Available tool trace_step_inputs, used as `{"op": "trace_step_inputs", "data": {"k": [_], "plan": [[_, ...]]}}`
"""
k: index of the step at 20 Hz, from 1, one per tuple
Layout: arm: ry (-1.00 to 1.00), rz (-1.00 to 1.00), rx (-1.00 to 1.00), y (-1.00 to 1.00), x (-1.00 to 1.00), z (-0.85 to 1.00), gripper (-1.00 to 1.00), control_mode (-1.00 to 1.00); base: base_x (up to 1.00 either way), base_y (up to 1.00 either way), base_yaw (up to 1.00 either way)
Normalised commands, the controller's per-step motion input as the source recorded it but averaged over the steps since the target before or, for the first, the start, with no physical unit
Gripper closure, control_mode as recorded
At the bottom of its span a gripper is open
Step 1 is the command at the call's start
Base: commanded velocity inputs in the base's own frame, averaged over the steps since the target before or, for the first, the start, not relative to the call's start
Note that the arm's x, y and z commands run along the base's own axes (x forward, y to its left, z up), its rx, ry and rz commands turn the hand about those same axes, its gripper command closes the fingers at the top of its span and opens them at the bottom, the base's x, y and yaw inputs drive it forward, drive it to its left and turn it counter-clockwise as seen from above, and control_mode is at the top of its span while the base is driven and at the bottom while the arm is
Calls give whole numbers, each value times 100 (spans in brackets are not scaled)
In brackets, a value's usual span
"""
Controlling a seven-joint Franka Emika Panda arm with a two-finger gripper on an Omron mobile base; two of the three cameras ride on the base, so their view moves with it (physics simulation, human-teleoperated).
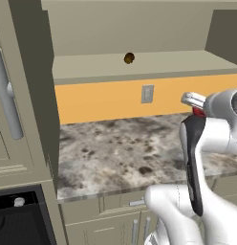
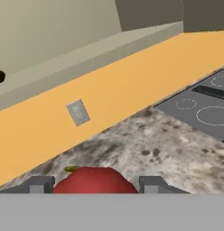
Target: Pick the sweet potato, bell pepper from the counter and place them in the cabinet. Then close the cabinet.
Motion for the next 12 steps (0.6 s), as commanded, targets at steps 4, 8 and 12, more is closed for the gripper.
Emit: {"op": "trace_step_inputs", "data": {"k": [4,8,12], "plan": [[4,0,-1,0,-54,100,100,-100,0,0,0],[-11,-1,-1,0,1,85,100,-100,0,0,0],[-3,-1,0,0,57,55,100,-100,0,0,0]]}}
